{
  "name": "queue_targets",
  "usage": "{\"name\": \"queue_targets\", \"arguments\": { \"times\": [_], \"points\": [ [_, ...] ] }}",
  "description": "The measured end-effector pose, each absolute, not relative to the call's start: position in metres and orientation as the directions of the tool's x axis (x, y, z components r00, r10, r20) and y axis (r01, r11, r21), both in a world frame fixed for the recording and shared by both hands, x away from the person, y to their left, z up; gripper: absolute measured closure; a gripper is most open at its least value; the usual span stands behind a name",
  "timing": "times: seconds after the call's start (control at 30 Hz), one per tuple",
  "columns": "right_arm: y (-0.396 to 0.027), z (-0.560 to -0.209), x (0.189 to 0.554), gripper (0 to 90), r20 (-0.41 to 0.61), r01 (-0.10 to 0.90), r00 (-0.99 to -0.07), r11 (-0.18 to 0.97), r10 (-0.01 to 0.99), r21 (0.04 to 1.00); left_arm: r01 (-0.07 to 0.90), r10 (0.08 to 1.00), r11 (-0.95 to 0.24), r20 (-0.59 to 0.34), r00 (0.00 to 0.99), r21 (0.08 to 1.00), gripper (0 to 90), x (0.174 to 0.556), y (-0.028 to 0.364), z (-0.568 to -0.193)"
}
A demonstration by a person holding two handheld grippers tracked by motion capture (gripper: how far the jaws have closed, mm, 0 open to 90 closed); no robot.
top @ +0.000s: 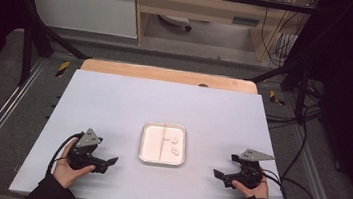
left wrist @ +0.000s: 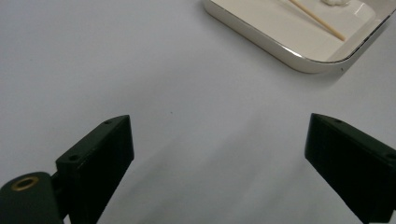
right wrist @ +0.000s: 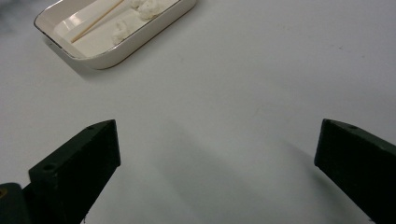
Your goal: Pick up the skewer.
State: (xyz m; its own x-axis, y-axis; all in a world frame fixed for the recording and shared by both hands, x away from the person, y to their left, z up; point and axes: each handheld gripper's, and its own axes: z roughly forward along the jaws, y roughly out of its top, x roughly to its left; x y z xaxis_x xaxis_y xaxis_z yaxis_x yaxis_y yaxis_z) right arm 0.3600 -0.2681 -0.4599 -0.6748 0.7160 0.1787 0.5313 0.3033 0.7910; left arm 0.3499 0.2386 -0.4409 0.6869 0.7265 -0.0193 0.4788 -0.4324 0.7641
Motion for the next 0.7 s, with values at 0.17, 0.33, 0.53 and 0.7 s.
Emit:
{"name": "queue_targets", "arguments": {
  "times": [0.17, 0.33, 0.53, 0.7],
  "points": [
    [-0.268, -0.46, 0.36, 0.6, 0.173, 0.528, -0.677, 0.308, 0.715, 0.791, 0.482, 0.721, -0.436, -0.026, 0.692, 0.76, 10.5, 0.351, 0.23, -0.438],
    [-0.268, -0.46, 0.36, 0.6, 0.177, 0.528, -0.677, 0.305, 0.714, 0.792, 0.486, 0.718, -0.436, -0.032, 0.695, 0.757, 15.9, 0.353, 0.221, -0.433],
    [-0.268, -0.46, 0.36, 0.7, 0.174, 0.53, -0.678, 0.311, 0.714, 0.789, 0.487, 0.711, -0.446, -0.033, 0.703, 0.751, 21.0, 0.355, 0.208, -0.428],
    [-0.268, -0.46, 0.36, 0.7, 0.172, 0.528, -0.677, 0.31, 0.716, 0.79, 0.477, 0.7, -0.45, -0.034, 0.714, 0.755, 32.3, 0.357, 0.197, -0.423]
  ]
}}
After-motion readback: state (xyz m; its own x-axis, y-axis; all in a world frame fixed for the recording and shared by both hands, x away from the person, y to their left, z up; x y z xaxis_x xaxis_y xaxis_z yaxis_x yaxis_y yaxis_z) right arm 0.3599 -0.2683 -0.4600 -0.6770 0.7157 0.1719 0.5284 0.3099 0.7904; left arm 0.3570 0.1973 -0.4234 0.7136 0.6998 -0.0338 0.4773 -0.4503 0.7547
